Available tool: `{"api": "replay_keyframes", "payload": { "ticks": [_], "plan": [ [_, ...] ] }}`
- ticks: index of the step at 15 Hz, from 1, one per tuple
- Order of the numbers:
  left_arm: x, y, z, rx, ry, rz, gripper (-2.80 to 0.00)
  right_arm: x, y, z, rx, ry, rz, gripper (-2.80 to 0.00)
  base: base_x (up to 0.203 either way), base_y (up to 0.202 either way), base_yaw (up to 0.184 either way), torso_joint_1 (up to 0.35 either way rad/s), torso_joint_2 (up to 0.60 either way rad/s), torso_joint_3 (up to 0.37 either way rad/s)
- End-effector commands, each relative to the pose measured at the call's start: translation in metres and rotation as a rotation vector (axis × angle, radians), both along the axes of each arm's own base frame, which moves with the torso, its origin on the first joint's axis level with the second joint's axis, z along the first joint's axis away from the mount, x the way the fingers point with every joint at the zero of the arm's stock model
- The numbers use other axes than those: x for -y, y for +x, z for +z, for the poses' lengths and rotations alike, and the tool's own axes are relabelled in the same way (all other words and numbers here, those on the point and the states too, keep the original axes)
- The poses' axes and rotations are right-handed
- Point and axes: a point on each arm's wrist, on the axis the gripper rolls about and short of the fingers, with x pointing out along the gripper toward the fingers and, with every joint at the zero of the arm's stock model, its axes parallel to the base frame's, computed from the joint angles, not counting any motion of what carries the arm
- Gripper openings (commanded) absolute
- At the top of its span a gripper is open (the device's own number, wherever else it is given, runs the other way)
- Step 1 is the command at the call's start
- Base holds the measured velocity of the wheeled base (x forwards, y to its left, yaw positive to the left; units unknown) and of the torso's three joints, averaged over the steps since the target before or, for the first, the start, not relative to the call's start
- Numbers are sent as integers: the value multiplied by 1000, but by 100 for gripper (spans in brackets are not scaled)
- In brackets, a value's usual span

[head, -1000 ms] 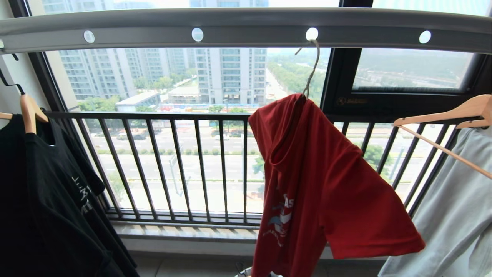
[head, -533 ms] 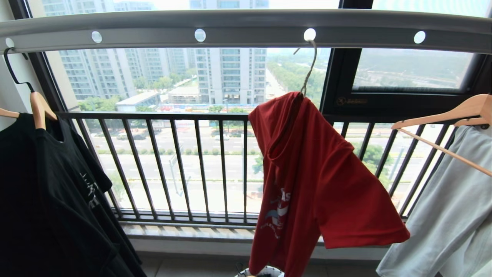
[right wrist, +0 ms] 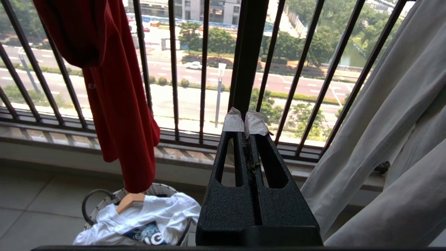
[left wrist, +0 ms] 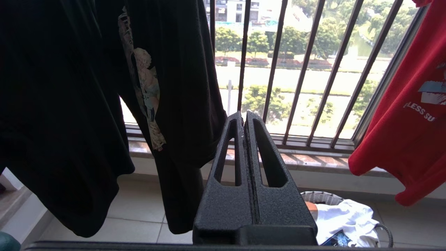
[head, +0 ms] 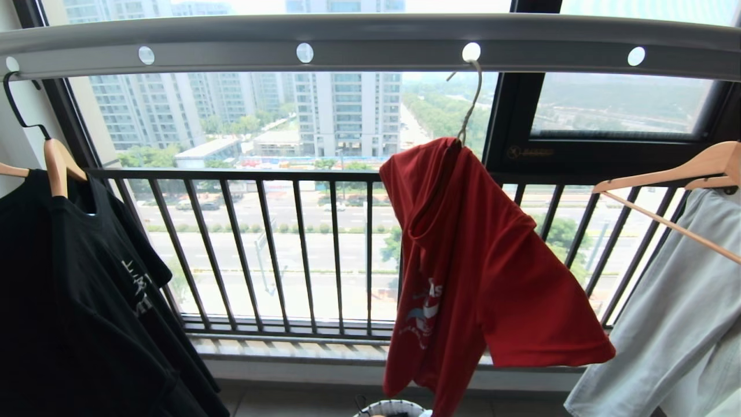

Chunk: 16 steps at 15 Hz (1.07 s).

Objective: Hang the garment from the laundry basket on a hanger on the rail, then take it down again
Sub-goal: Take the clothes off the clothes rack

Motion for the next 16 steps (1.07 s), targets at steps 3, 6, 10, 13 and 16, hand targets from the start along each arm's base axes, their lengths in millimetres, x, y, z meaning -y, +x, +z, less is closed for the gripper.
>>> {"api": "replay_keyframes", "payload": {
  "ticks": [3,6,10,13,16],
  "plan": [
    [0,0,0,-1,-1,1,-280,0,-8,28,43,-2,3,-280,0,0,0,0,0,0],
    [0,0,0,0,-1,1,-280,0,-6,64,14,-2,26,-280,0,0,0,0,0,0],
    [0,0,0,-1,-1,1,-280,-2,16,120,-34,4,73,-280,0,0,0,0,0,0],
    [0,0,0,0,-1,1,-280,-3,37,163,-37,7,121,-280,0,0,0,0,0,0],
    [0,0,0,0,-1,1,-280,-4,50,200,5,3,143,-280,0,0,0,0,0,0]
  ]
}}
